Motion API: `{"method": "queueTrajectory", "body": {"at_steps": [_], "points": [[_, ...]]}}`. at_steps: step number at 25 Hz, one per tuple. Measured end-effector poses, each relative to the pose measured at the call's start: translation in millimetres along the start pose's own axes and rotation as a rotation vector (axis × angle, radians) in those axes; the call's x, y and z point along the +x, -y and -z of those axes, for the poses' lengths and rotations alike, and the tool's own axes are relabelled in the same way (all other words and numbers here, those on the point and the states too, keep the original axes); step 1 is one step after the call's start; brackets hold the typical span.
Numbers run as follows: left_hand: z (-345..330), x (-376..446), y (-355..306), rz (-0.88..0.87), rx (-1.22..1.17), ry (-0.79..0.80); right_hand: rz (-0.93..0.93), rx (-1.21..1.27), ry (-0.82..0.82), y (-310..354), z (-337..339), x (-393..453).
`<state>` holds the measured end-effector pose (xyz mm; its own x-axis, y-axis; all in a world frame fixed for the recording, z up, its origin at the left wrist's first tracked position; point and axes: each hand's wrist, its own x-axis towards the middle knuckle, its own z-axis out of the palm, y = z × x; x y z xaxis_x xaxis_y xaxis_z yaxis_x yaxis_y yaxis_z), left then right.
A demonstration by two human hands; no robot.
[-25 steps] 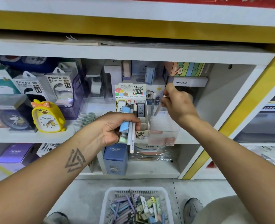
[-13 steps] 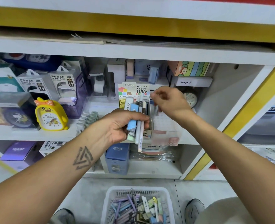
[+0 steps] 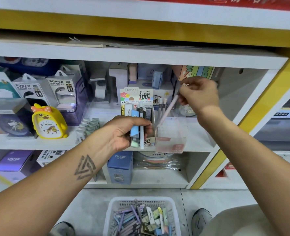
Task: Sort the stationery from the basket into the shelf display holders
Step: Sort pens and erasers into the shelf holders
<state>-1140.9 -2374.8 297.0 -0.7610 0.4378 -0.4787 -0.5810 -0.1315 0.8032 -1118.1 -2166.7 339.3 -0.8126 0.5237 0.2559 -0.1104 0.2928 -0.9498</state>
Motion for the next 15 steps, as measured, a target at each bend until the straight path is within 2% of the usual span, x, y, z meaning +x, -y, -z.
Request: {"method": "queueTrajectory", "body": {"at_steps": [2, 4, 6, 10, 15], "points": [[0.5, 1.7, 0.6, 0.003, 0.009, -0.005, 0.167, -0.278, -0.025, -5.7, 6.4, 5.2], [0.0, 3.4, 1.4, 0.002, 0.024, -0.004, 0.299, -0.554, 0.038, -15.1, 6.1, 3.4], [-0.6, 4.0, 1.9, 0.006, 0.028, 0.000, 0.364, -0.704, 0.104, -25.5, 1.9, 1.5], [-0.3, 5.1, 3.2, 0.002, 0.047, 0.007, 0.371, -0.710, 0.175, -39.0, -2.7, 1.3], [0.5, 5.6, 2.5, 0.001, 0.045, 0.008, 0.409, -0.681, 0.174, -40.7, -4.7, 1.1]]}}
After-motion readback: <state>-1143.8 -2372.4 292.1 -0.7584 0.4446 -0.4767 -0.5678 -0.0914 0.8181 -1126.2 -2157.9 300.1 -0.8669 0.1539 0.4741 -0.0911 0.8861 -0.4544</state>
